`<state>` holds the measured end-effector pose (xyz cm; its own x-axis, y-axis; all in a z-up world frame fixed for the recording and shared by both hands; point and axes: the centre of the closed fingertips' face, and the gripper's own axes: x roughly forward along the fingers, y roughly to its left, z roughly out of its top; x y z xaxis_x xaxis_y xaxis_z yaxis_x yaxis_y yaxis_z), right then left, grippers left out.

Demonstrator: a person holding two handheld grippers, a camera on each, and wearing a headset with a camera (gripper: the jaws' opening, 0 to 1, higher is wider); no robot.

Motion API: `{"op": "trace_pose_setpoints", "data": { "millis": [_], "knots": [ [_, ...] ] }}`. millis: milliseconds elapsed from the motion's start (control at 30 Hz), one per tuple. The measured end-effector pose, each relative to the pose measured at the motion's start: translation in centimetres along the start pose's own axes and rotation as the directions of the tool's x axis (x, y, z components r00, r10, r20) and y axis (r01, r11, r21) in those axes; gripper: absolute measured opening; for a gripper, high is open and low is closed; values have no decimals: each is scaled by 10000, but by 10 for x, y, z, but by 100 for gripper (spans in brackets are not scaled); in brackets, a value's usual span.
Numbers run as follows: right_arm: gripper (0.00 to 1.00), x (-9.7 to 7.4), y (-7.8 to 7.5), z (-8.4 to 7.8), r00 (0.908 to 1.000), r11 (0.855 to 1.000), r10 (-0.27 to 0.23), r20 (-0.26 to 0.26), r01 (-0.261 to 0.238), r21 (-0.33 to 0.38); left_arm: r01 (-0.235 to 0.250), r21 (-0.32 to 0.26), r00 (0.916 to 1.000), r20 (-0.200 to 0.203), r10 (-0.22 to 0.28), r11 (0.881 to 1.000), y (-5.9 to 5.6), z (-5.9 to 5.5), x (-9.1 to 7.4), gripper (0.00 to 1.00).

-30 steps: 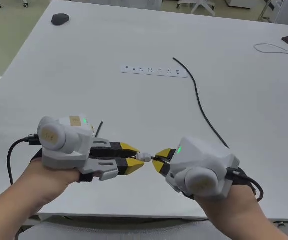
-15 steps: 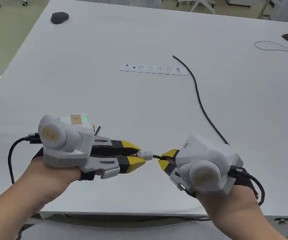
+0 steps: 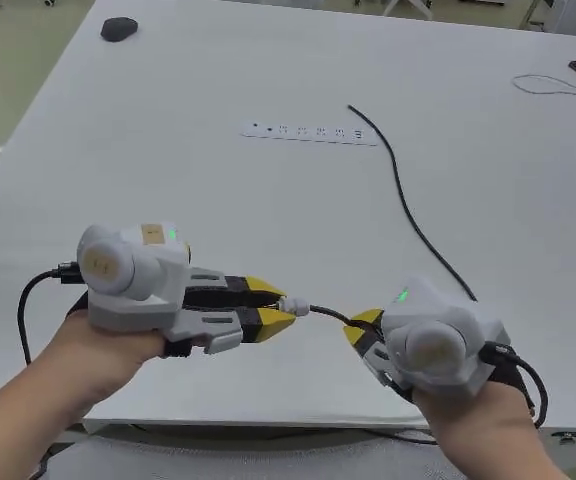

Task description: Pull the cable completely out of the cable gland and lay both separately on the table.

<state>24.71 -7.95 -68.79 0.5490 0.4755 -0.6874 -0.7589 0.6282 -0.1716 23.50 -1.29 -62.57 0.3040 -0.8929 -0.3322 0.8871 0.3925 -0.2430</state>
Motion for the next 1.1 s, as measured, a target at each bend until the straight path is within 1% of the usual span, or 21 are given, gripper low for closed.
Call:
{"op": "trace_pose_setpoints", "data": {
  "millis": [200,267,367,533,733,800,867,1033,1067,1100],
  "knots": [
    [0,7,-7,-22,9980,9989,-206,-597,231,414,14,-28,10000,8,-14,10000,2,0,0,15],
    [0,10,-9,-33,9956,9978,-247,-908,302,594,6,-75,10000,8,-6,10000,4,-2,1,15],
    [0,12,-10,-41,9935,9952,-211,-1121,316,927,22,-143,10000,-12,-22,9999,4,-4,1,15],
    [0,14,-11,-40,9924,9950,-245,-1204,359,934,54,-181,10000,4,-54,9998,5,-5,2,15],
    [0,11,-13,-35,9940,9950,-277,-1058,377,929,39,-203,10000,62,-37,9998,12,-2,0,15],
    [0,9,-12,-34,9944,9966,-303,-1014,378,737,31,-207,10000,3,-31,9998,14,-3,-1,15],
    [0,6,-11,-32,9954,9976,-272,-914,328,610,3,-240,10000,23,-3,9997,16,-2,-2,15],
    [1,-4,-11,-23,9977,9965,-187,-651,239,805,-77,-286,9999,86,80,9996,25,0,-4,15],
    [2,-6,-10,-18,9989,9961,-114,-450,153,868,-83,-292,9999,78,85,9995,25,0,-4,15],
    [4,-8,-10,-14,9992,9959,-62,-385,97,899,-112,-250,9999,18,113,9996,25,-2,-4,15]
  ]
}}
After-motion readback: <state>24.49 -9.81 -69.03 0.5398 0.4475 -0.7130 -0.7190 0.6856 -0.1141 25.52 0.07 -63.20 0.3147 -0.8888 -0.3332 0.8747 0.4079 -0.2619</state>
